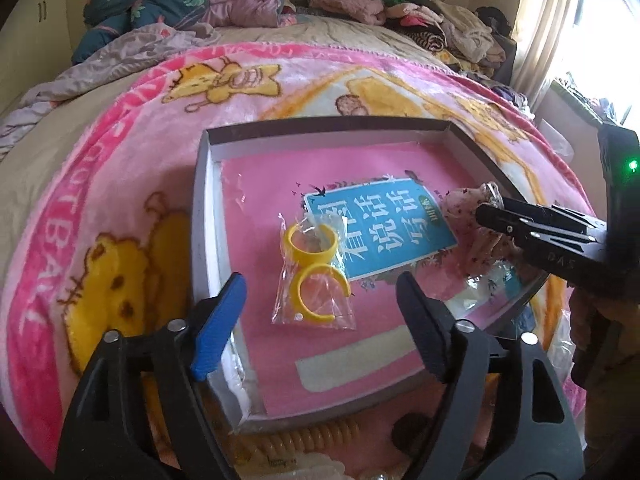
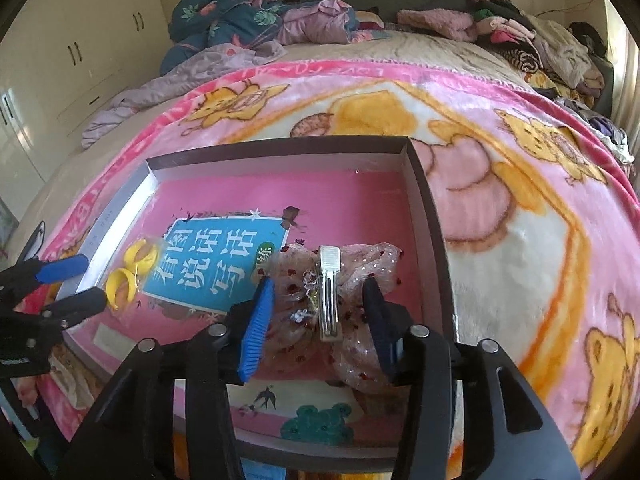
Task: Organize jewelry
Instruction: 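Open the left tool over the box while the right tool releases the bow clip beside it, then withdraw both tools from the box, then grasp the clear butterfly claw clip with the left tool while the right tool grasps the clear card bag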
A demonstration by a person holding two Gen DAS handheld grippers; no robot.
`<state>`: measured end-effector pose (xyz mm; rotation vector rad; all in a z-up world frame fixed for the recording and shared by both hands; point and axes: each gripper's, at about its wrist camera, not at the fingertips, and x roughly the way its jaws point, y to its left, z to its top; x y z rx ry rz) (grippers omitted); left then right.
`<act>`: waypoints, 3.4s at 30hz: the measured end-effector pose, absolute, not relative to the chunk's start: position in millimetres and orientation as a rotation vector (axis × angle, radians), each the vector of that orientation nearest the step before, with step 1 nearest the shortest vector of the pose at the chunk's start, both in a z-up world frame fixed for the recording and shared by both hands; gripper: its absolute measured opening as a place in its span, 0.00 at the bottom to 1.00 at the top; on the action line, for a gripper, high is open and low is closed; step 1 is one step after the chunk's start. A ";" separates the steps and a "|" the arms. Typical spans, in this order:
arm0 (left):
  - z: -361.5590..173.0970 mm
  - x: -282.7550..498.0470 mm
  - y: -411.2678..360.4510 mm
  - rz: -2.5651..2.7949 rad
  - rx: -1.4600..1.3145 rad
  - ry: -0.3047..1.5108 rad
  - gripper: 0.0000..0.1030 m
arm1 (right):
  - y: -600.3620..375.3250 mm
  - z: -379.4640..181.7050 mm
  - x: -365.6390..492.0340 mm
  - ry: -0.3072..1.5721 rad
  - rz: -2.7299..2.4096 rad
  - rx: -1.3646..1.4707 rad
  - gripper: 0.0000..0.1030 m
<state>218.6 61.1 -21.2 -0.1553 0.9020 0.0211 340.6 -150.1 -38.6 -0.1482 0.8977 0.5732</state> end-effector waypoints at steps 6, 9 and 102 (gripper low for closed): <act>-11.4 207.8 58.9 0.029 -0.164 0.883 0.76 | -157.8 -28.0 327.5 0.865 0.567 -0.144 0.58; -7.9 202.0 57.4 0.034 -0.168 0.878 0.78 | -162.6 -19.8 319.0 0.845 0.567 -0.133 0.68; -66.0 103.9 -1.8 0.002 -0.152 0.948 0.57 | -207.8 -76.7 142.2 0.884 0.749 -0.312 0.48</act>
